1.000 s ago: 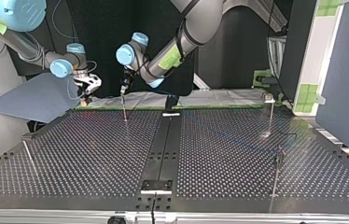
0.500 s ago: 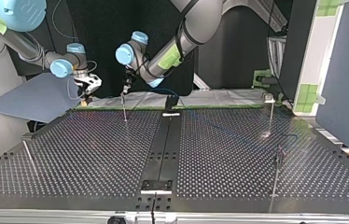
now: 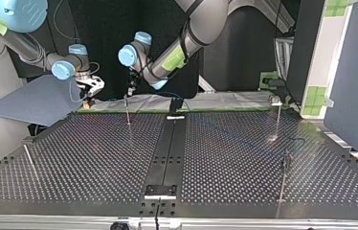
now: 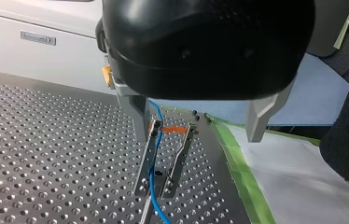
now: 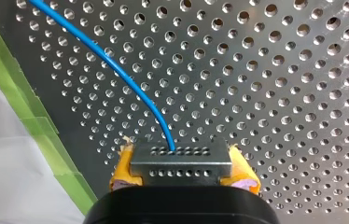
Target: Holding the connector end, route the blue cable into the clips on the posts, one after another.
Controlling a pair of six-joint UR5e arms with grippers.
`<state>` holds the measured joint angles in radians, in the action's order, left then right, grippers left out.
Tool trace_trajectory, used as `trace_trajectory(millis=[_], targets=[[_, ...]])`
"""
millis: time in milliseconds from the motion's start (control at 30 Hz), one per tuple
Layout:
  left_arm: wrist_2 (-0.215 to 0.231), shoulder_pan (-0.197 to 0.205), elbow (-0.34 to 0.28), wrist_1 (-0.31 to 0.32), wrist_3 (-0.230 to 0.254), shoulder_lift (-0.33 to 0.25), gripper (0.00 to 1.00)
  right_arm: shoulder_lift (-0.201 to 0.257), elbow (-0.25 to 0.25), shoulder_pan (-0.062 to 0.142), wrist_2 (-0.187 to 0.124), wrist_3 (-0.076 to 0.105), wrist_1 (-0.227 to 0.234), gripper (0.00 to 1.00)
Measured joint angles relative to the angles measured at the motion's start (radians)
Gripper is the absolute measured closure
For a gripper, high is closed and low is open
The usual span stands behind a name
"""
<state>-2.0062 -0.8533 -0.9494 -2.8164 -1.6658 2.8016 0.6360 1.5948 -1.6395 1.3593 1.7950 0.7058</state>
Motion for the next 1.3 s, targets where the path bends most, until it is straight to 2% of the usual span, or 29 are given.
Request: trace_trajectory(millis=[567, 867, 1067, 1300], targets=[[-0.014, -0.003, -0.014, 0.001, -0.015, -0.005, 0.00, 0.000, 0.000, 0.002, 0.000, -0.001, -0.005, 1.00], [-0.005, -0.013, -0.096, 0.065, -0.015, -0.079, 0.00, 0.000, 0.000, 0.003, 0.000, 0.000, -0.006, 1.00], [0.006, -0.034, -0.151, 0.119, -0.014, -0.134, 0.00, 0.000, 0.000, 0.003, 0.000, 0.000, -0.006, 1.00], [-0.025, -0.053, -0.208, 0.176, -0.044, -0.191, 0.00, 0.000, 0.000, 0.003, 0.000, 0.000, -0.008, 1.00]])
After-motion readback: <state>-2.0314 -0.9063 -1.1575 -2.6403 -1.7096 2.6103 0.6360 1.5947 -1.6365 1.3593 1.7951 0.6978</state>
